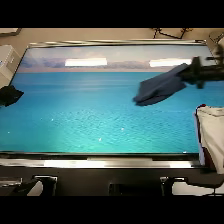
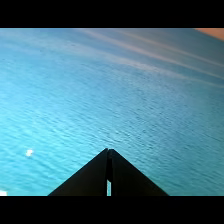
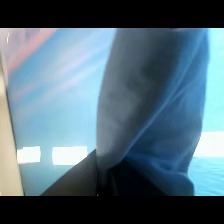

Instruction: Fold the clothes and pants, and hang the long-sleeved shirts on hangers.

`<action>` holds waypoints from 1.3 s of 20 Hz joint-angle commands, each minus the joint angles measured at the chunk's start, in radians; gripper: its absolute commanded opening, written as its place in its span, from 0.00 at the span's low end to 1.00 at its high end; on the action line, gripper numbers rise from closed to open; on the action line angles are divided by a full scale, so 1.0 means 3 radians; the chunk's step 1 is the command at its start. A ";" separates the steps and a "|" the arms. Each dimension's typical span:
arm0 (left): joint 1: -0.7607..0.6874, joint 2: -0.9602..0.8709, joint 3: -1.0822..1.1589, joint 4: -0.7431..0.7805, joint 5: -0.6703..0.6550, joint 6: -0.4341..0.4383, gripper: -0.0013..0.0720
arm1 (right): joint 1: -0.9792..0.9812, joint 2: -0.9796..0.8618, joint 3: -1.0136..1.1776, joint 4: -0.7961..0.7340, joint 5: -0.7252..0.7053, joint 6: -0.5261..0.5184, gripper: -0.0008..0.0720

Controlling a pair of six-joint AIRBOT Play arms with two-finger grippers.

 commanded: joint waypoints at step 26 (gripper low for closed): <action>-0.0072 0.0003 -0.0001 -0.0179 0.0001 0.0112 0.05 | -0.2748 0.1227 -0.0964 -0.2700 0.1189 0.0341 0.06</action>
